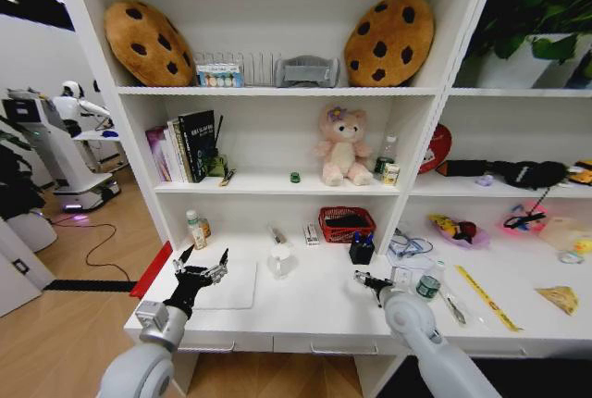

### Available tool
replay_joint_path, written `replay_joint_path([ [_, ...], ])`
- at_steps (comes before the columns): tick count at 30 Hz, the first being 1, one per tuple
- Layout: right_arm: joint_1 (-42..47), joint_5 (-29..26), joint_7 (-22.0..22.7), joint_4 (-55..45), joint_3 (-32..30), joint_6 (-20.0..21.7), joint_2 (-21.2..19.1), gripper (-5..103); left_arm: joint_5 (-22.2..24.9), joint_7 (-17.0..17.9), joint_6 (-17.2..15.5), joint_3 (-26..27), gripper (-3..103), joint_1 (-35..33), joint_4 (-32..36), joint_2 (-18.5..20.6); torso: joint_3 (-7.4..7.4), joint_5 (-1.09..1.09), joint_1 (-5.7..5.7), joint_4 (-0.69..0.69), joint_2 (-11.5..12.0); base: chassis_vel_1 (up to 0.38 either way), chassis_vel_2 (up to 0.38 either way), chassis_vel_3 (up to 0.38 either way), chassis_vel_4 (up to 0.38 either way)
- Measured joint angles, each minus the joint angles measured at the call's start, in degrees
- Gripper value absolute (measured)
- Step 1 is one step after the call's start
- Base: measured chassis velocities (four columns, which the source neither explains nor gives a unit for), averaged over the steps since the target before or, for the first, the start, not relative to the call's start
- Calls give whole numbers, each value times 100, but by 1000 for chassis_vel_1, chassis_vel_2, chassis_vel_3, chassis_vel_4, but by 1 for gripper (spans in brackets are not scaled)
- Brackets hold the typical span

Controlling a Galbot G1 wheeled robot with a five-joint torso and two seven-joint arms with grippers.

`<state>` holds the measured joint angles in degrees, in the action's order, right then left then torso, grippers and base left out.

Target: Organize the objects on the table.

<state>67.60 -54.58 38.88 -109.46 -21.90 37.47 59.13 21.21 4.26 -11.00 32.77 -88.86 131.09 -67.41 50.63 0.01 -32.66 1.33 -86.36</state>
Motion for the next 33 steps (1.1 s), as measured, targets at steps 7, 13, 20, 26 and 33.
replay_joint_path([
  [7, 9, 112, -280, 235, -126, 96, -92, 100, 0, 0, 0, 0, 100, 0, 0, 0, 0, -1, 0, 1, 0, 0, 0, 0, 0],
  [13, 19, 123, -478, 440, -185, 94, -83, 100, 0, 0, 0, 0, 100, 0, 0, 0, 0, -1, 0, 0, 0, 0, 0, 0, 0],
  [20, -19, 238, -676, 646, -208, 69, -67, 100, 0, 0, 0, 0, 100, 0, 0, 0, 0, -1, 0, 0, 0, 0, 0, 0, 0],
  [26, -155, 324, -933, 884, -180, 28, -119, 100, 0, 0, 0, 0, 100, 0, 0, 0, 0, -1, 0, 0, 0, 0, 0, 0, 0],
  [33, -241, 328, -1051, 1056, -156, 6, -155, 100, 0, 0, 0, 0, 100, 0, 0, 0, 0, -1, 0, 0, 0, 0, 0, 0, 0],
])
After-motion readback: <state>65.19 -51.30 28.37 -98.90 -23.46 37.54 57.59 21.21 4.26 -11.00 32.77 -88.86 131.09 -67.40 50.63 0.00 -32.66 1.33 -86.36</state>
